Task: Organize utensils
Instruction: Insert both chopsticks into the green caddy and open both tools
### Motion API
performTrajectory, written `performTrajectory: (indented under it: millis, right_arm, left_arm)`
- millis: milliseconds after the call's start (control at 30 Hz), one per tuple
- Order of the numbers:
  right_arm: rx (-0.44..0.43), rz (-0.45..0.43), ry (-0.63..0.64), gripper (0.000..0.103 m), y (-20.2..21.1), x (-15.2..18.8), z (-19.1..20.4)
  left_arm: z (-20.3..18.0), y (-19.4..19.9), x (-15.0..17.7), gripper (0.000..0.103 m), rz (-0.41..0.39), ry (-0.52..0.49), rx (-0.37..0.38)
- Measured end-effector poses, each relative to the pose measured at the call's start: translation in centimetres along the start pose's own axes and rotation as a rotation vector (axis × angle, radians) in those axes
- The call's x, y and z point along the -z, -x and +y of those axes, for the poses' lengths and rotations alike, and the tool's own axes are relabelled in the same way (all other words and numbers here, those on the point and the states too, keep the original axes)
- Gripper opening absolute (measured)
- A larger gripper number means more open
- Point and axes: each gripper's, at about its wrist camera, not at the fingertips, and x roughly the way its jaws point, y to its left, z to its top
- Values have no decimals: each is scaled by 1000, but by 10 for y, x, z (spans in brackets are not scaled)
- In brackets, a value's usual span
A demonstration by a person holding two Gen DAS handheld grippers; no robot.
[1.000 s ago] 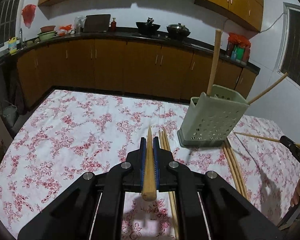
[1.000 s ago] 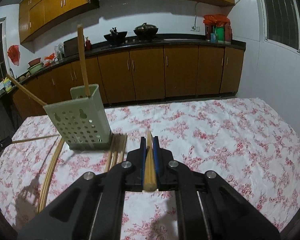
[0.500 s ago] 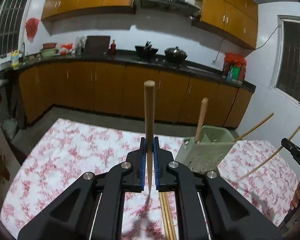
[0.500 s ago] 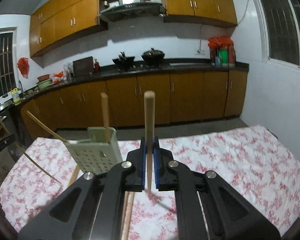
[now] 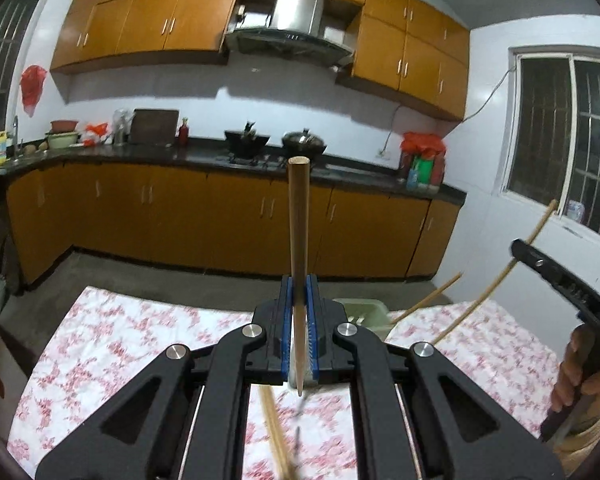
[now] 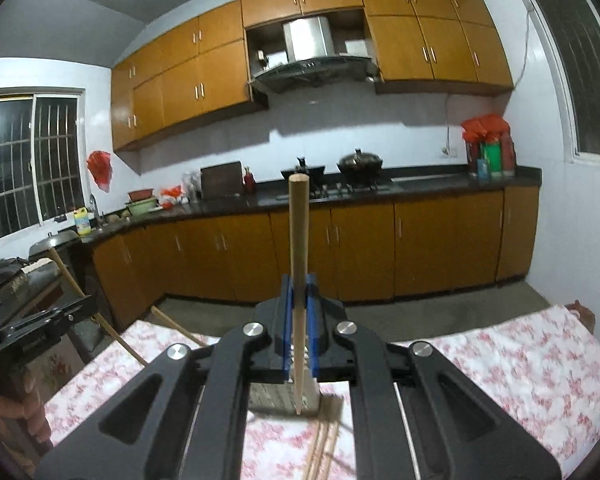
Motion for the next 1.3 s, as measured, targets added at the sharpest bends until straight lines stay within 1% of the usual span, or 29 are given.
performTrajectory:
  millis: [100,133,233,300,400,467,567,700,733,800,867,900,933,967,1000,1167,1300]
  right_arm:
    - [-7,-25,-4,8,-6,-8,5]
    - [-7,-33,-5,8,-8,-10,7]
    - [-6,-69,-8,8,-13,-18,11]
    - [-2,-96,-7,8,-19,-20,11]
    - [8,-116,-8,8,-33,-20,9]
    - [11,-108,-17,8,-45,-17,6]
    - [25,-88,-19,8,-64,-8,2]
    - [23,-21,-31,8,-87,6,0]
    - [19,-3,-35,9,-91,9,-1]
    - [12,21,-46,10,-96,14,-1]
    - [12,25,-42,12,-96,16,0]
    - [13,23,-42,13,-95,16,-1]
    - [12,21,-44,16,-93,16,-1]
    - [11,17,-47,19,-91,15,-1]
    - [11,11,-48,19,-89,14,-1]
    - [22,-10,-48,24,-72,13,-1]
    - [59,-27,-67,30,-51,14,-14]
  left_arm:
    - [-8,-2,-14,7,-48,19,16]
    - [-12,-3,-20,7,-76,26,21]
    - [-20,-7,-33,7,-136,37,19]
    - [-25,-11,-40,7,-189,35,4]
    - [-31,-27,-40,7,-214,25,-13]
    - [-33,-40,-36,7,-199,25,-18]
    - [-30,-61,-26,7,-153,43,-8]
    - [-27,-83,-9,7,-104,47,-12]
    - [-27,-89,-5,8,-79,51,-4]
    - [-24,-92,-1,8,-55,63,1]
    - [-23,-94,1,10,-41,69,12]
    - [-21,-93,2,17,-38,71,13]
    - [-21,-92,1,32,-41,73,12]
    - [-19,-90,2,39,-48,75,12]
    - [-20,-88,2,43,-56,76,12]
    - [-20,-76,-2,43,-72,83,24]
    - [-14,-55,-8,46,-121,113,33]
